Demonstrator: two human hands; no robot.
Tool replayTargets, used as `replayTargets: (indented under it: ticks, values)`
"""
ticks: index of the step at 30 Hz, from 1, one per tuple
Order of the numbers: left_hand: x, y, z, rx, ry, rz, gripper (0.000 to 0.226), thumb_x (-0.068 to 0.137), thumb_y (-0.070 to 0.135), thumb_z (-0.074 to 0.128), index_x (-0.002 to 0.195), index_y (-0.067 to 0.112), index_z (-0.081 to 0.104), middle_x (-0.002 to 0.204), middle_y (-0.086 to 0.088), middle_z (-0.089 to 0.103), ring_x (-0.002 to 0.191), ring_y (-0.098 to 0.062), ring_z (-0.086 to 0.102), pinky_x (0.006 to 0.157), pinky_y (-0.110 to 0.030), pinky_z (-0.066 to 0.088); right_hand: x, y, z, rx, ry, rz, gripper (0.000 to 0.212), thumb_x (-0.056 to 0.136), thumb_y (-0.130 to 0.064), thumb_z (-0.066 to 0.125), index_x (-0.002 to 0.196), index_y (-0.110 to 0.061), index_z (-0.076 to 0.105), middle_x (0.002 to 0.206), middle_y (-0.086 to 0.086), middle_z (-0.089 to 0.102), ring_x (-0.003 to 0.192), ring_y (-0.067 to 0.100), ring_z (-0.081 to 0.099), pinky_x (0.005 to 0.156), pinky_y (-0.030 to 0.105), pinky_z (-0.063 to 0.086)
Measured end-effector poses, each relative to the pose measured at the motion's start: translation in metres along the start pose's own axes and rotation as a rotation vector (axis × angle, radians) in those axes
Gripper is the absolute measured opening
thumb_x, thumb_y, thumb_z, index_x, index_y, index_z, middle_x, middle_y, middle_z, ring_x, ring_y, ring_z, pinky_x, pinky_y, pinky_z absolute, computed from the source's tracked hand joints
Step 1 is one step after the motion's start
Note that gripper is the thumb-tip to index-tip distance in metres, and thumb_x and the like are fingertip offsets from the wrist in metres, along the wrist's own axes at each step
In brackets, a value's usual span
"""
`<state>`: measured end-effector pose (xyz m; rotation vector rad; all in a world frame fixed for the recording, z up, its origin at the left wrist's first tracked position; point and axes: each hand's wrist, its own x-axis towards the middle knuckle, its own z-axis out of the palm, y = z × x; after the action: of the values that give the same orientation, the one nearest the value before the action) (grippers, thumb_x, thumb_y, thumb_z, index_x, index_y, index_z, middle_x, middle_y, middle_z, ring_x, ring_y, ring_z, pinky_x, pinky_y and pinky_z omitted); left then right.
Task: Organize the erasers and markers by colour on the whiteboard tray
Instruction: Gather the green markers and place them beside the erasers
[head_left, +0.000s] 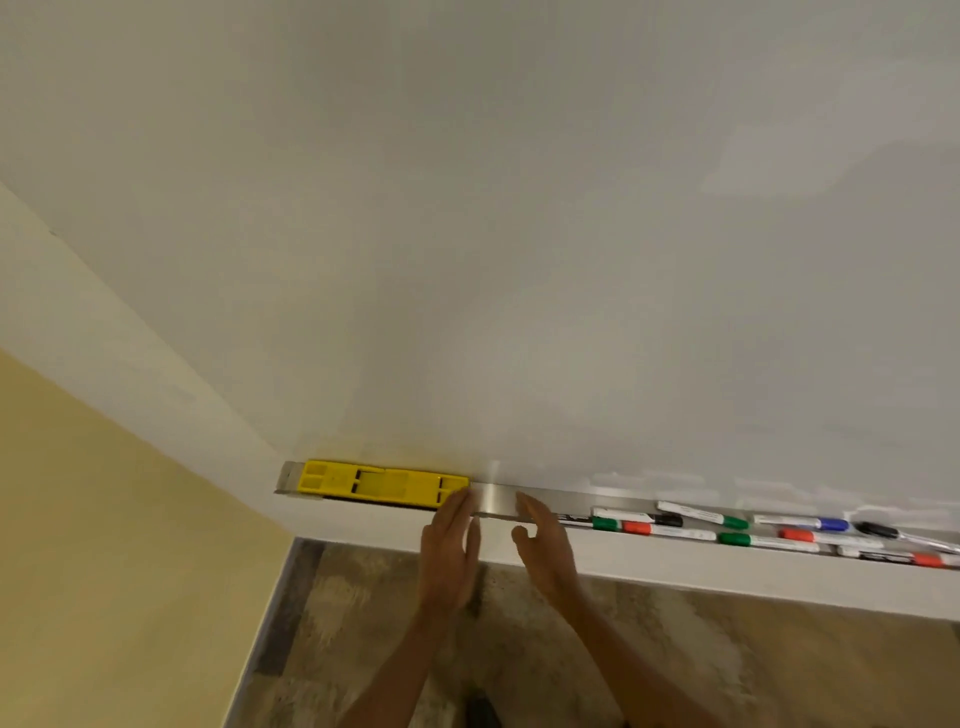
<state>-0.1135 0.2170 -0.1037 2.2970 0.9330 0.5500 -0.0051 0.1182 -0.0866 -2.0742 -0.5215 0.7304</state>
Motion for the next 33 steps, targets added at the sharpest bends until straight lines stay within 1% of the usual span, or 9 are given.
replayTargets:
  ticks: [3, 6, 10, 13, 16, 22, 26, 29, 33]
  values:
    - [-0.017, 0.039, 0.031, -0.056, -0.110, 0.039, 0.035, 0.099, 0.027, 0.049, 0.133, 0.022, 0.056, 0.138, 0.006, 0.056, 0.130, -0.009, 0.046, 0.110, -0.031, 0.036, -0.003, 0.029, -0.037, -0.279, 0.057, -0.106, 0.042, 0.094, -0.009, 0.051, 0.135, -0.018, 0.050, 0.139, 0.003, 0.053, 0.127, 0.018, 0.046, 0.104, 0.034, 0.044]
    - [-0.035, 0.071, 0.058, -0.178, -0.213, -0.092, 0.029, 0.099, 0.034, 0.046, 0.123, 0.024, 0.060, 0.128, 0.006, 0.061, 0.120, -0.007, 0.053, 0.107, -0.032, 0.042, 0.003, 0.048, -0.068, -0.532, 0.040, -0.228, 0.039, 0.095, -0.010, 0.050, 0.134, -0.013, 0.050, 0.137, 0.003, 0.052, 0.127, 0.019, 0.043, 0.097, 0.031, 0.048]
    - [-0.055, 0.091, 0.076, -0.426, -0.240, -0.425, 0.029, 0.097, 0.042, 0.044, 0.105, 0.022, 0.064, 0.102, 0.004, 0.069, 0.096, -0.009, 0.064, 0.090, -0.030, 0.054, 0.017, 0.052, -0.081, -0.710, -0.062, -0.360, 0.039, 0.098, -0.017, 0.048, 0.137, -0.012, 0.046, 0.138, 0.005, 0.050, 0.129, 0.022, 0.041, 0.099, 0.034, 0.047]
    - [-0.062, 0.088, 0.084, -0.521, -0.275, -0.538, 0.031, 0.099, 0.037, 0.043, 0.091, 0.018, 0.067, 0.087, -0.002, 0.071, 0.084, -0.017, 0.066, 0.076, -0.024, 0.052, 0.025, 0.051, -0.076, -0.841, -0.152, -0.428, 0.040, 0.099, -0.020, 0.048, 0.138, -0.012, 0.044, 0.138, 0.006, 0.047, 0.130, 0.024, 0.039, 0.101, 0.036, 0.046]
    - [-0.061, 0.078, 0.086, -0.565, -0.312, -0.609, 0.036, 0.100, 0.038, 0.041, 0.087, 0.020, 0.069, 0.082, 0.000, 0.072, 0.074, -0.011, 0.065, 0.067, -0.019, 0.048, 0.033, 0.047, -0.073, -0.840, -0.164, -0.438, 0.035, 0.097, -0.010, 0.050, 0.132, -0.011, 0.049, 0.134, 0.007, 0.049, 0.127, 0.025, 0.041, 0.097, 0.038, 0.047]
    - [-0.040, 0.093, 0.095, -0.731, -0.396, -0.746, 0.045, 0.099, 0.044, 0.038, 0.094, 0.013, 0.070, 0.079, -0.001, 0.078, 0.069, -0.010, 0.072, 0.057, -0.017, 0.048, 0.037, 0.044, -0.089, -0.623, -0.127, -0.465, 0.021, 0.093, -0.009, 0.055, 0.113, -0.013, 0.060, 0.118, 0.003, 0.058, 0.116, 0.021, 0.047, 0.087, 0.036, 0.050]
    - [-0.024, 0.134, 0.110, -0.966, -0.405, -0.892, 0.051, 0.100, 0.045, 0.035, 0.093, 0.008, 0.070, 0.076, -0.006, 0.078, 0.065, -0.016, 0.073, 0.057, -0.024, 0.049, 0.019, 0.045, -0.129, -0.062, 0.118, -0.242, 0.013, 0.090, -0.014, 0.060, 0.099, -0.021, 0.065, 0.100, -0.002, 0.066, 0.097, 0.014, 0.057, 0.078, 0.029, 0.049]
    - [-0.013, 0.164, 0.124, -1.142, -0.443, -0.932, 0.062, 0.097, 0.053, 0.033, 0.097, 0.004, 0.071, 0.090, -0.013, 0.078, 0.081, -0.026, 0.075, 0.058, -0.025, 0.052, -0.003, 0.061, -0.167, 0.411, 0.245, -0.045, 0.017, 0.086, -0.013, 0.067, 0.094, -0.028, 0.064, 0.087, -0.002, 0.072, 0.078, 0.013, 0.070, 0.064, 0.022, 0.056]
    - [-0.010, 0.189, 0.139, -1.361, -0.374, -0.954, 0.048, 0.094, 0.045, 0.051, 0.110, 0.003, 0.067, 0.108, -0.019, 0.073, 0.097, -0.033, 0.071, 0.077, -0.038, 0.060, -0.025, 0.090, -0.197, 0.607, 0.191, 0.030, 0.016, 0.083, -0.016, 0.073, 0.098, -0.019, 0.068, 0.097, 0.003, 0.075, 0.091, 0.018, 0.071, 0.078, 0.030, 0.059]
